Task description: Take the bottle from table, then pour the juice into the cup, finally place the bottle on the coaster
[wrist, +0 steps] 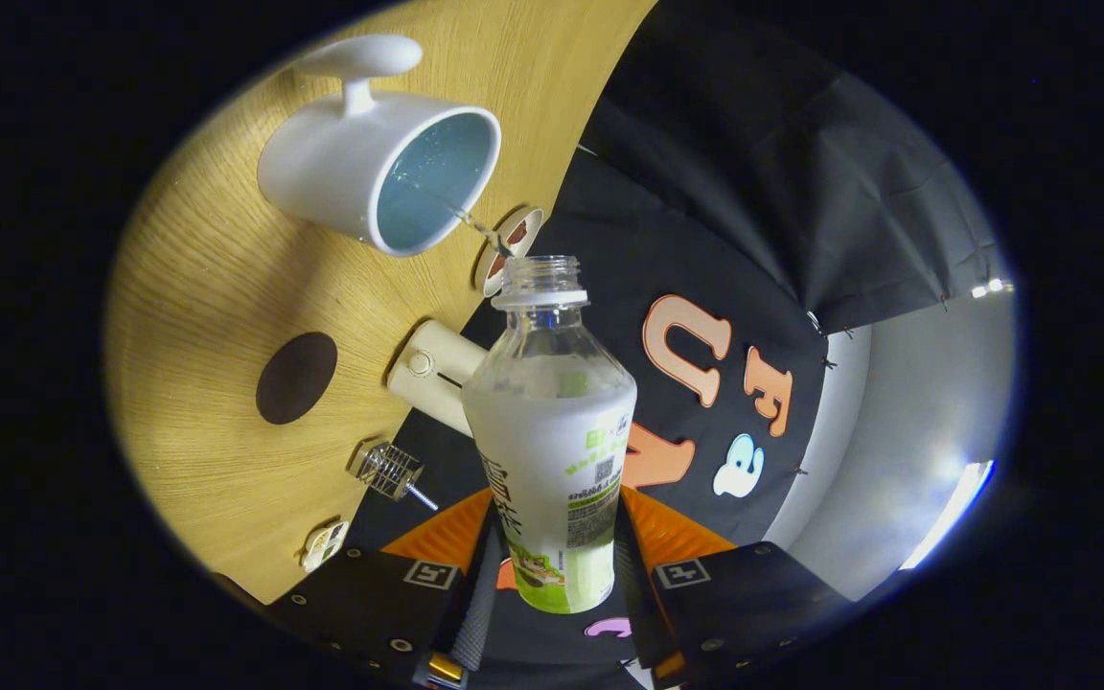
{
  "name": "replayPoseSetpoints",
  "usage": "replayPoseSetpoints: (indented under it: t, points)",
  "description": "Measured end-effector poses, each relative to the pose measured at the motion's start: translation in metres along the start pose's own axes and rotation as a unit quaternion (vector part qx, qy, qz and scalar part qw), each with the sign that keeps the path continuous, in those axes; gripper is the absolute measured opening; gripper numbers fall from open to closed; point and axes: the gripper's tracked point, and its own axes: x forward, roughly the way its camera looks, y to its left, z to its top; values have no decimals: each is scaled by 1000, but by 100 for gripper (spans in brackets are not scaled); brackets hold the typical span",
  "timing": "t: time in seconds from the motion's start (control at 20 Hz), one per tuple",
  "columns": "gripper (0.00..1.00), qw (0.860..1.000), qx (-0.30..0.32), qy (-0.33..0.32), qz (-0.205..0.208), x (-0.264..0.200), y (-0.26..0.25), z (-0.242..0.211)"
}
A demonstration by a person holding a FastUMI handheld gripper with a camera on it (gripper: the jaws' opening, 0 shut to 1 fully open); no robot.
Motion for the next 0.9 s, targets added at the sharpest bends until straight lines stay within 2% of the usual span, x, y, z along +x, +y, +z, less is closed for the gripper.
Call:
replayPoseSetpoints:
  t: [0.9]
  points:
    - [60, 999, -44, -25, -11, -1, -4, 12]
